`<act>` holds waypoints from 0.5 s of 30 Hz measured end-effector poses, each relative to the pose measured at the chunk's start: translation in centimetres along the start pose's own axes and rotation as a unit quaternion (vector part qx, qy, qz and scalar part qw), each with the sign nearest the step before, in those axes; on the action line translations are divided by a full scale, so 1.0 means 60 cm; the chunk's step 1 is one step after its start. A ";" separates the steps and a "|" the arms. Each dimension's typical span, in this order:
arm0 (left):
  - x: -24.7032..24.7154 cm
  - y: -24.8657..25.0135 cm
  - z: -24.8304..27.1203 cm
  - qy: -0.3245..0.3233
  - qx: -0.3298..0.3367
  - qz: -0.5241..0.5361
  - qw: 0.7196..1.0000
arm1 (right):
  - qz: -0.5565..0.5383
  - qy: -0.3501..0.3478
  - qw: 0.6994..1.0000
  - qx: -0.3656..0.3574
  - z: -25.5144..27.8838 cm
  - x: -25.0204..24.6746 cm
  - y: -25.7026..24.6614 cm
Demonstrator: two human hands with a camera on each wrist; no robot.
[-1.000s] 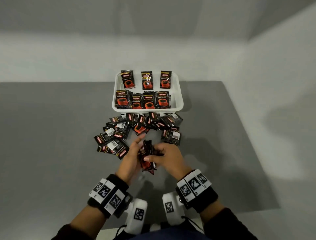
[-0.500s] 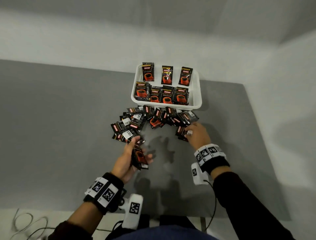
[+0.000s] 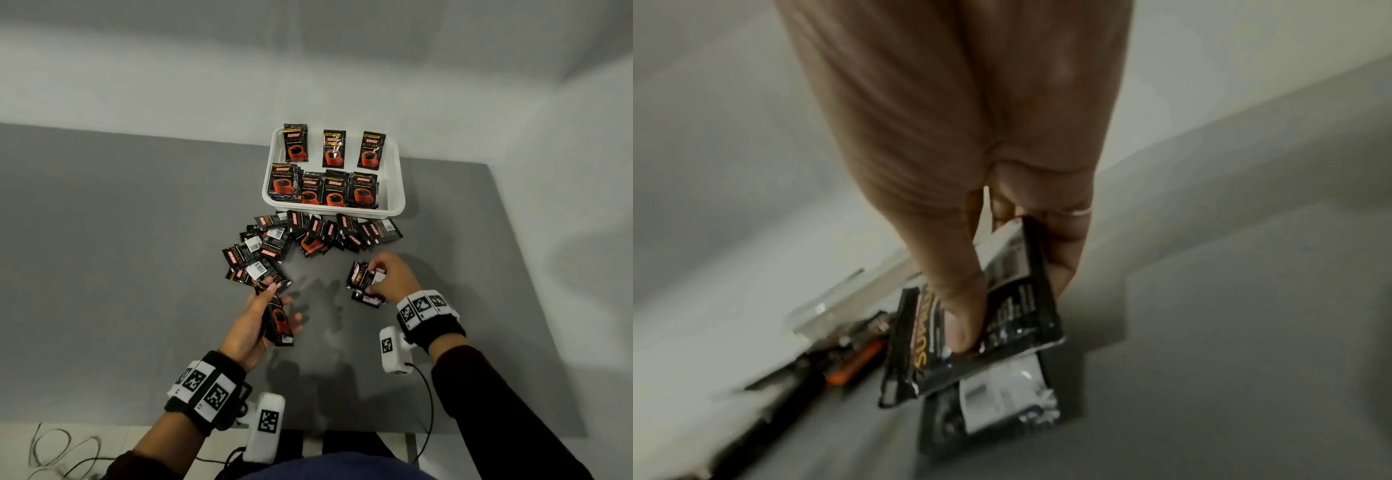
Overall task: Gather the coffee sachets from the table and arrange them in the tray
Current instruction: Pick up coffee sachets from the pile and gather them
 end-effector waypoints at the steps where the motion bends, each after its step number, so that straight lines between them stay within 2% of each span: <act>1: -0.001 0.000 -0.001 -0.001 0.000 -0.005 1.000 | -0.041 0.004 0.999 0.000 0.014 -0.005 -0.004; 5: 0.006 -0.003 -0.012 0.006 0.004 -0.026 1.000 | -0.162 0.042 0.986 -0.011 0.072 -0.025 -0.044; 8: 0.039 -0.008 -0.017 -0.007 -0.006 -0.047 0.999 | -0.182 0.062 0.980 -0.058 0.115 -0.012 -0.088; 11: 0.082 -0.010 -0.016 -0.055 -0.001 -0.030 0.998 | -0.138 0.060 0.982 -0.110 0.144 0.018 -0.129; 15: 0.102 -0.012 -0.020 -0.052 0.009 -0.043 0.998 | -0.027 0.019 0.987 -0.154 0.158 0.043 -0.153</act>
Point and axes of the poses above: each hand's wrist, its own z-axis away from the middle knuckle, its own x-axis out of the palm, y = z × x, the point moved 4 cm from there along -z, towards the middle knuckle, and after that the axes turned 1 degree about -y, right-handed, at the moved point
